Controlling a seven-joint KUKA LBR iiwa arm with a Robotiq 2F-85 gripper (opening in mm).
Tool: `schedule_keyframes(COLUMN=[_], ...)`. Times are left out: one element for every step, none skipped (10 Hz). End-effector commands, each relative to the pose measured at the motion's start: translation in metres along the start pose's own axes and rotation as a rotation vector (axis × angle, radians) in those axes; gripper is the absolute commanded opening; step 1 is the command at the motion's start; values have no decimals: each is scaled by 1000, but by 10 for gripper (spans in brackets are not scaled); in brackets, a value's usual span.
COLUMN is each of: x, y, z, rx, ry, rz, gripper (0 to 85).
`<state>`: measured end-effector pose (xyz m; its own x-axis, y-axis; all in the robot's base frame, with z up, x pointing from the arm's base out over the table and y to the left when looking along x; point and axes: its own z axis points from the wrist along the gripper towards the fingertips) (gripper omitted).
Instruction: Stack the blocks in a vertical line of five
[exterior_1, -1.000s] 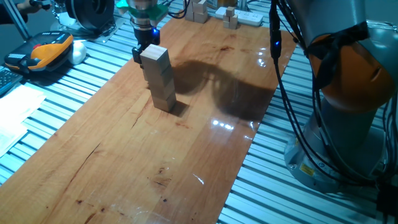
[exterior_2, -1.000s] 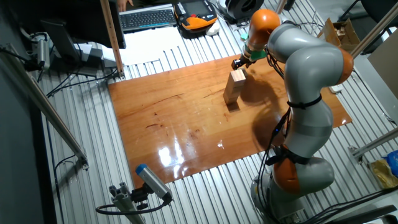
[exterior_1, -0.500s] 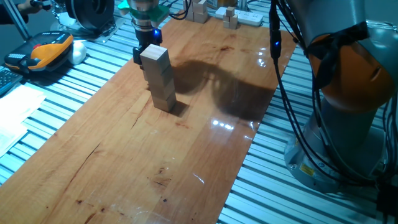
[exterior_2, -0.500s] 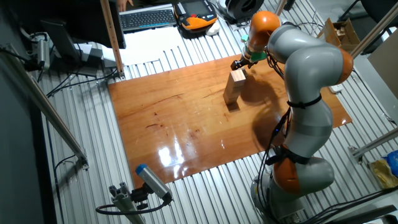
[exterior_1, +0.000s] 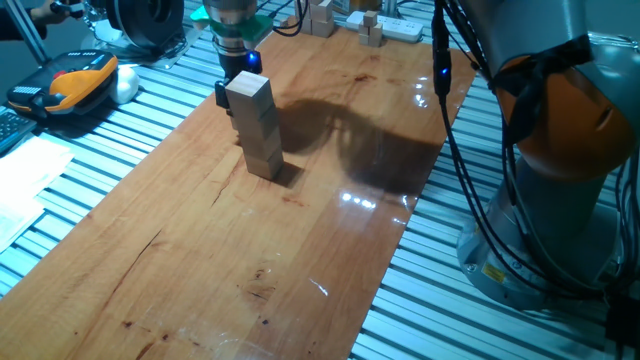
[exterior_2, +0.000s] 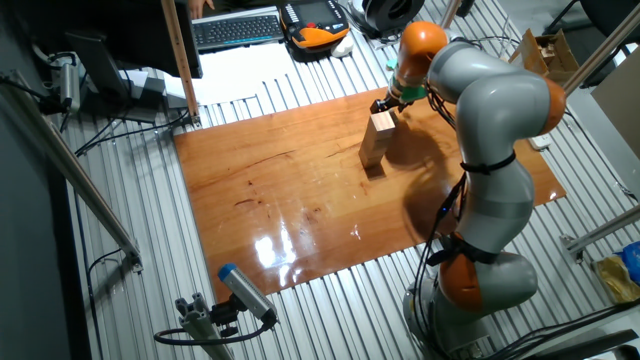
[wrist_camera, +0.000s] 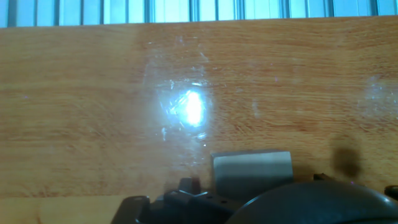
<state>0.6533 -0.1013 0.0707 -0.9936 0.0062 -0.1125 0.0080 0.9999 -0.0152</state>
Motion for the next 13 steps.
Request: schedule_keyframes(x=[0,1,1,2,2,2,2,2,2,3,4,5,5], y=[0,0,0,0,0,1,1,1,1,2,4,4,2], z=[1,2,3,4,6,7,7,7,7,9,12,13,11], rx=[0,0,-1,0,-1,-3,-6,-10,-21,-26,-26,-28,-28], ry=[0,3,3,5,6,9,19,31,49,55,55,54,52], rz=[1,2,4,4,4,2,-2,-9,-16,-19,-19,-19,-19], gripper=[850,850,850,850,850,850,850,850,850,850,850,850,850])
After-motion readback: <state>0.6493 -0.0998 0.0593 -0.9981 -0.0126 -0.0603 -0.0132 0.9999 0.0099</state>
